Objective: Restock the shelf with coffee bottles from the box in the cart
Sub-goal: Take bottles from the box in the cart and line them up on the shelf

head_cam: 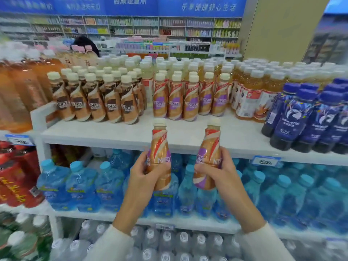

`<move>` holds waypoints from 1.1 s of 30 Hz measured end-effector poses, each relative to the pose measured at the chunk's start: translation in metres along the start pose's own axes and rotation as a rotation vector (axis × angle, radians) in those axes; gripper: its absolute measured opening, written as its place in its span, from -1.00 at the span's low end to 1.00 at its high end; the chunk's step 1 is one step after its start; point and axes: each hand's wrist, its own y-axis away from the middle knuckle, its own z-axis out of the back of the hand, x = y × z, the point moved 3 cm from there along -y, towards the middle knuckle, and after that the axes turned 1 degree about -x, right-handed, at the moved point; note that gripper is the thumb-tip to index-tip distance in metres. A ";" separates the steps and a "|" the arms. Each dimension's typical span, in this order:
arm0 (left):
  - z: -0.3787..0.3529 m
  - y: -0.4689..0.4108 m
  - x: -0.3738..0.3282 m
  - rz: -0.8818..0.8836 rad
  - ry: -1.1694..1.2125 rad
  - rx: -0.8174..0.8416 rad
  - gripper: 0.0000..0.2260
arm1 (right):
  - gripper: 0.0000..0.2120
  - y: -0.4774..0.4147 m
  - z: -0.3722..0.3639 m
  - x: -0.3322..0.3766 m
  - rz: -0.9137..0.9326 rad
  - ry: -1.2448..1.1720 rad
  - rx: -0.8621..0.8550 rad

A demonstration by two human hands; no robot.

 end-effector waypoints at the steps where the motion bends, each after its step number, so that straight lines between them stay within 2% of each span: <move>1: -0.008 -0.009 -0.007 -0.025 -0.009 0.014 -0.80 | -0.53 -0.008 0.002 0.009 0.028 0.003 -0.002; 7: -0.039 -0.064 -0.048 -0.183 -0.077 0.100 -0.71 | -0.43 -0.060 0.000 0.055 0.202 -0.013 -0.076; 13: -0.046 -0.105 -0.058 -0.299 -0.208 0.117 -0.61 | -0.40 -0.102 -0.010 0.056 0.257 0.043 -0.068; 17: -0.046 -0.118 -0.044 -0.297 -0.296 0.115 -0.55 | -0.37 -0.112 -0.013 0.040 0.234 0.096 -0.077; 22: -0.046 -0.124 -0.026 -0.263 -0.278 0.139 -0.43 | -0.38 -0.113 -0.013 0.030 0.281 0.140 -0.060; 27: -0.044 -0.124 -0.024 -0.243 -0.368 0.159 -0.39 | -0.18 -0.116 -0.006 0.022 0.236 0.266 -0.003; 30: -0.041 -0.118 -0.026 -0.243 -0.414 0.115 -0.22 | -0.15 -0.119 0.007 0.018 0.193 0.284 0.051; 33: -0.040 -0.116 -0.026 -0.241 -0.440 0.037 -0.21 | -0.21 -0.120 0.016 0.019 0.205 0.276 0.022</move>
